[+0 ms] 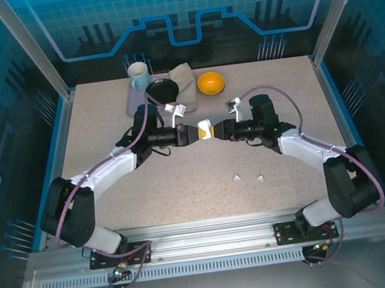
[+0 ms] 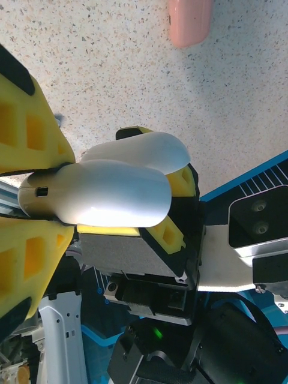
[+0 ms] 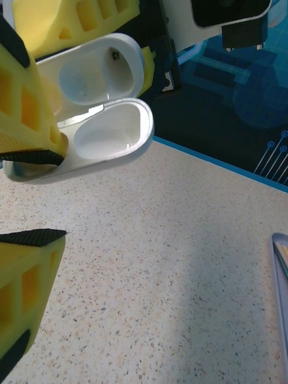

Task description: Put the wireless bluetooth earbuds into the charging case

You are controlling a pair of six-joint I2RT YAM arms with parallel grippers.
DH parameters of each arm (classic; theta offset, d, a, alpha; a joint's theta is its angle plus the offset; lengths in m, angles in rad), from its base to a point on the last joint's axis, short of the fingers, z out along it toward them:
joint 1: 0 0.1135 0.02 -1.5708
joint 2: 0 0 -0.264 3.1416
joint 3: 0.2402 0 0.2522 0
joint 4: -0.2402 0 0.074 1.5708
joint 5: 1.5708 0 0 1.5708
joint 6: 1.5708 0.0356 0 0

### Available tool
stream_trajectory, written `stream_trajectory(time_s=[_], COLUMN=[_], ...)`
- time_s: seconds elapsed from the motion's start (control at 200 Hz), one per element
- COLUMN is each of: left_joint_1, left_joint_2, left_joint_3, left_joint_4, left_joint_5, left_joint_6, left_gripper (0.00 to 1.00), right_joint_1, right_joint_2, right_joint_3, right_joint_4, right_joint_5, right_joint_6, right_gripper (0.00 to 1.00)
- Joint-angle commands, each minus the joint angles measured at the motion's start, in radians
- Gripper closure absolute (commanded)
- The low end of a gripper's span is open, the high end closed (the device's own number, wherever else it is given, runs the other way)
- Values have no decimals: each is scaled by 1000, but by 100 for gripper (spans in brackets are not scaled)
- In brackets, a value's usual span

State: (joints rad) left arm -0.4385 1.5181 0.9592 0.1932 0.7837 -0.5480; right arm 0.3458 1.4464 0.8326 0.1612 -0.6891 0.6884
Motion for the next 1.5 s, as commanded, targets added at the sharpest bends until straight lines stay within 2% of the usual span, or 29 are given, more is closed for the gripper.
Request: stream_trajectory(time_s=[0.0, 0.12, 0.265, 0.295, 0.42, 0.595, 0.785, 0.955, 1.02, 1.121, 1.301, 1.496], left_joint_1=[-5, -6, -6, -6, -6, 2, 63, 134, 136, 135, 125, 85], left_joint_2=[9, 11, 18, 19, 21, 10, -45, -24, 18, 91, 180, 247], left_joint_3=[25, 23, 18, 18, 14, 21, 87, 273, 364, 471, 552, 596], left_joint_4=[40, 44, 56, 58, 62, 28, -169, -531, -696, -861, -1002, -1073], left_joint_5=[40, 40, 36, 34, 21, -2, -5, 58, 74, 133, 165, 180], left_joint_6=[-7, -9, -18, -20, -21, -6, 110, 337, 440, 545, 655, 719], left_gripper=[100, 100, 100, 100, 73, 35, 10, 7, 7, 4, 3, 13], right_joint_1=[15, 14, 10, 8, -2, -19, -22, -7, -3, 11, 33, 60], right_joint_2=[12, 20, 23, 22, 17, 17, 64, 111, 112, 111, 139, 164], right_joint_3=[39, 41, 42, 42, 76, 154, 308, 429, 453, 488, 566, 608], right_joint_4=[28, 24, 14, 8, -38, -232, -510, -694, -728, -774, -897, -974], right_joint_5=[-34, -42, -43, -40, -21, 48, 160, 253, 248, 239, 192, 159], right_joint_6=[1, -4, -11, -15, -39, -153, -389, -635, -700, -762, -864, -913], right_gripper=[68, 79, 100, 100, 100, 100, 100, 100, 100, 100, 100, 100])
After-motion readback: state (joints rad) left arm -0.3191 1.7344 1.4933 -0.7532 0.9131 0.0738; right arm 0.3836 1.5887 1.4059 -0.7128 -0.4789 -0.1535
